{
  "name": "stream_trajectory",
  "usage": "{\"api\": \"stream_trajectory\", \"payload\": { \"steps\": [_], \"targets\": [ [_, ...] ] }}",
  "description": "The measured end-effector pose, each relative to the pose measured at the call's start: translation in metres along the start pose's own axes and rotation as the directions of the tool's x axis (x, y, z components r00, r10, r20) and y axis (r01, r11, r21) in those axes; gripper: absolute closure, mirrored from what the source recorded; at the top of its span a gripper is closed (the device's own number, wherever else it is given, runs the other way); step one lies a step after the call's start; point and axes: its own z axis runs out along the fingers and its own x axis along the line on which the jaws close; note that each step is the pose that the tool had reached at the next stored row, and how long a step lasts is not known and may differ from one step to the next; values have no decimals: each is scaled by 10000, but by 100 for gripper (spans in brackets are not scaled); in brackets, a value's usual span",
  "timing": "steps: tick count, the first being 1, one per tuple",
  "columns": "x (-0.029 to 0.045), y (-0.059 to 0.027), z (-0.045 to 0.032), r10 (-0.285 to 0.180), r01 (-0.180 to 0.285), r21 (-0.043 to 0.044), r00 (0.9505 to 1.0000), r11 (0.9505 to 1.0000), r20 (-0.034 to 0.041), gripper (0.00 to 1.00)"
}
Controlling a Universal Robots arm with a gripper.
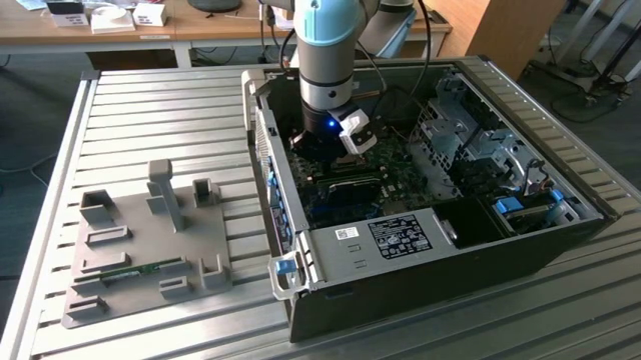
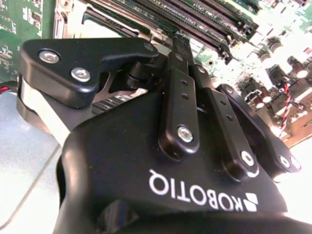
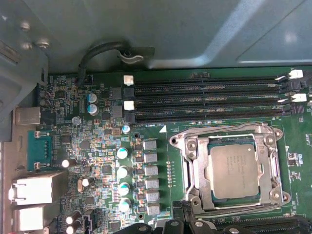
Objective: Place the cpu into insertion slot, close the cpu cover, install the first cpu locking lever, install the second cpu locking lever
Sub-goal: 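Install the second cpu locking lever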
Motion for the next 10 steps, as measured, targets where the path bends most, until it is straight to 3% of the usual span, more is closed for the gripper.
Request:
{"api": "stream_trajectory", "payload": {
  "steps": [10],
  "targets": [
    [-1, -10, -4, -3, 3, 1, 10000, 10000, 0, 89]
  ]
}}
